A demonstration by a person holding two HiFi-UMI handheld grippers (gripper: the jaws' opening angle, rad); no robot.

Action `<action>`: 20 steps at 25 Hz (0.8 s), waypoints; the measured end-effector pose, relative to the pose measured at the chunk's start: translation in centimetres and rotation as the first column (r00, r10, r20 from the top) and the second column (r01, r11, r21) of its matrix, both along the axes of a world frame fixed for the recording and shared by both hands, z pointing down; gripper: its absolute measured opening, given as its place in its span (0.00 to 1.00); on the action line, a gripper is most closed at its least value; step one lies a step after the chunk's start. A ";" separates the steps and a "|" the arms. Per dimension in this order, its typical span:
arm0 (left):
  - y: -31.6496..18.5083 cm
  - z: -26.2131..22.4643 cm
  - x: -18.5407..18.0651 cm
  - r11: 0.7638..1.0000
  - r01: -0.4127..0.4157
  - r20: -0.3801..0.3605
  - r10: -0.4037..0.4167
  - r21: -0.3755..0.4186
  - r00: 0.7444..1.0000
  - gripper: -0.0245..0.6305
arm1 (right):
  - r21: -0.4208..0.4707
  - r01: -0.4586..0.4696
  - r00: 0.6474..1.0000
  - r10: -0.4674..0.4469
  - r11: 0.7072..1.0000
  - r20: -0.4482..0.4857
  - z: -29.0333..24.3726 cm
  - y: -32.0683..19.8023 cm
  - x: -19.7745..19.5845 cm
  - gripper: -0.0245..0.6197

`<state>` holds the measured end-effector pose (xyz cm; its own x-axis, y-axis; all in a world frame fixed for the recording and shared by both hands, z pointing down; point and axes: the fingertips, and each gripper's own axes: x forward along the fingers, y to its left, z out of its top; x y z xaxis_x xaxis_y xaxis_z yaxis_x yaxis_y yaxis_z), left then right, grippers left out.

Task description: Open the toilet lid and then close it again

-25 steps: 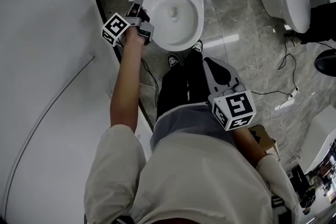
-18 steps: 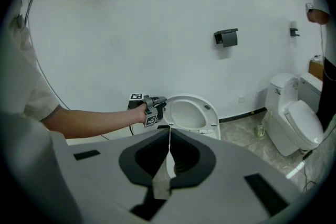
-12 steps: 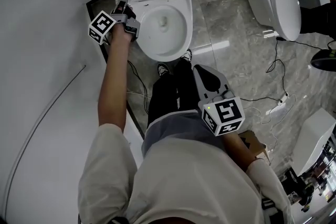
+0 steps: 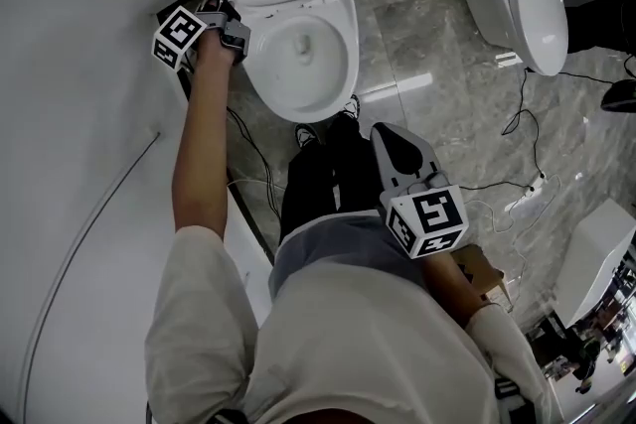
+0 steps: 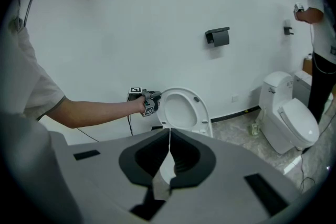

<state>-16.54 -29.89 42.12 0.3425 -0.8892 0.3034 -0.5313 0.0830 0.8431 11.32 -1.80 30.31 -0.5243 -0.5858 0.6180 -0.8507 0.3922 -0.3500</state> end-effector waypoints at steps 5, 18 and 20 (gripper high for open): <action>-2.0 0.3 -0.5 1.000 -0.001 0.040 0.001 -0.013 0.999 0.18 | -0.011 -0.022 1.000 0.022 1.000 -0.006 0.2 -0.6 0.8 0.05; -4.3 0.9 -0.6 0.969 -0.218 0.412 0.248 -0.119 0.877 0.12 | -0.002 -0.048 0.999 0.048 0.999 -0.024 -0.1 -2.8 2.1 0.05; -4.2 0.2 -0.8 0.957 -0.266 0.494 0.288 -0.115 0.820 0.12 | -0.002 -0.043 0.999 0.043 0.999 -0.020 0.0 -3.1 1.8 0.05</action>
<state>-17.31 -34.05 42.30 0.3644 -0.7636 0.5330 -0.8845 -0.1048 0.4546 13.15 -4.91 30.35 -0.4864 -0.6057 0.6297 -0.8735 0.3542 -0.3340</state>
